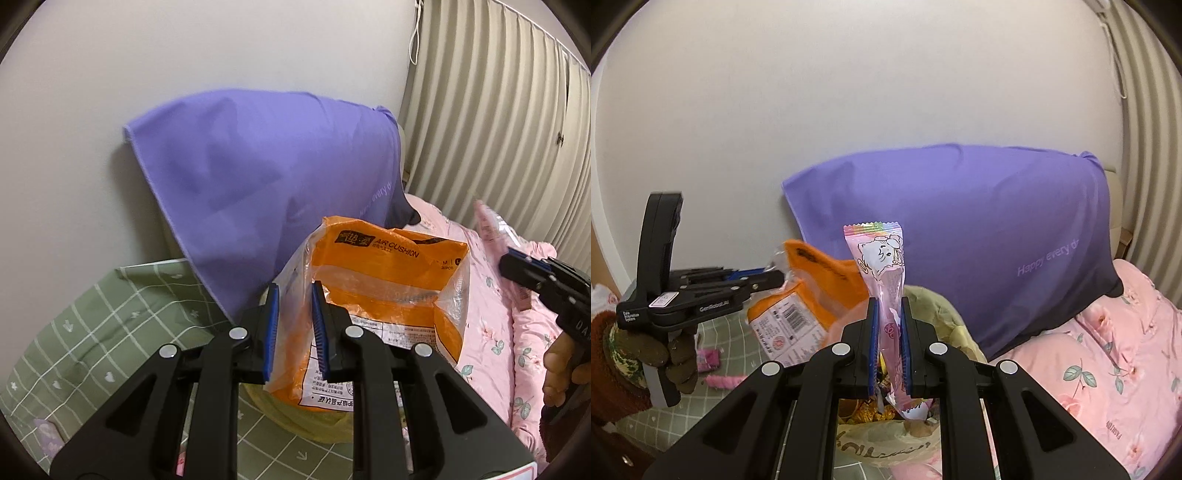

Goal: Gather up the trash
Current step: 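Lift the bread bag and lollipop and carry both over the yellow-green bag, then open the left tool over the bag while the right tool drops the lollipop in, then move both tools back to the mat, then grasp the yellow-pink snack bag with the left tool, then grasp the purple wrapper with the right tool, then lift the snack bag and purple wrapper and carry both over the yellow-green bag, then open the left tool over the bag while the right tool releases the wrapper in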

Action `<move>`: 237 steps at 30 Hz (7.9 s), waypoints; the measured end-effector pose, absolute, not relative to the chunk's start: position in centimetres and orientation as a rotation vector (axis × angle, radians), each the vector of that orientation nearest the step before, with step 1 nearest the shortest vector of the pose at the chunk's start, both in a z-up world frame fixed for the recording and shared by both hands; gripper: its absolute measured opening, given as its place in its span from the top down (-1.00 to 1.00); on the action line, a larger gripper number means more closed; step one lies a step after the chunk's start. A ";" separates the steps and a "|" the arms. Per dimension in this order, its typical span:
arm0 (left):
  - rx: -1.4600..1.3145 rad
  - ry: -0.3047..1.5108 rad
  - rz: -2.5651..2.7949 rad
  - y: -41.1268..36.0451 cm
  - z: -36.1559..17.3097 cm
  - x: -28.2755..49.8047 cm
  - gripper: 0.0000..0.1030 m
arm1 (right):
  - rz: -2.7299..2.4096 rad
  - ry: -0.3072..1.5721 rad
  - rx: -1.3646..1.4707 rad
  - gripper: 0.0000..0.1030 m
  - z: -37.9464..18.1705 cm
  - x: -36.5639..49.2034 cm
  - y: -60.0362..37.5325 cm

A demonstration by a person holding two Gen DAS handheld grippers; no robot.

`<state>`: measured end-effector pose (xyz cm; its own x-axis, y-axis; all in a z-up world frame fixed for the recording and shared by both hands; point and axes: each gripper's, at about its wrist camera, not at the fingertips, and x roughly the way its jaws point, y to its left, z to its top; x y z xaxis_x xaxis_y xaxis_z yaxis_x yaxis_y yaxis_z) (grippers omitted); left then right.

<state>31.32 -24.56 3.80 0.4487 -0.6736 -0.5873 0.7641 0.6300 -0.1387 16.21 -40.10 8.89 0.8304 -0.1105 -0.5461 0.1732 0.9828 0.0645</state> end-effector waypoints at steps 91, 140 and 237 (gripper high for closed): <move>-0.046 1.015 -0.412 6.0 -16.3 33.5 -0.01 | 0.381 0.938 -0.127 0.03 -6.4 31.7 -17.7; -0.238 1.023 -0.028 15.9 -13.5 22.0 0.19 | 0.739 0.969 -0.082 0.89 -7.6 36.8 -5.2; 0.198 0.924 -1.036 -30.1 -4.4 32.7 0.10 | -0.118 0.871 0.129 0.70 -4.0 24.1 -41.5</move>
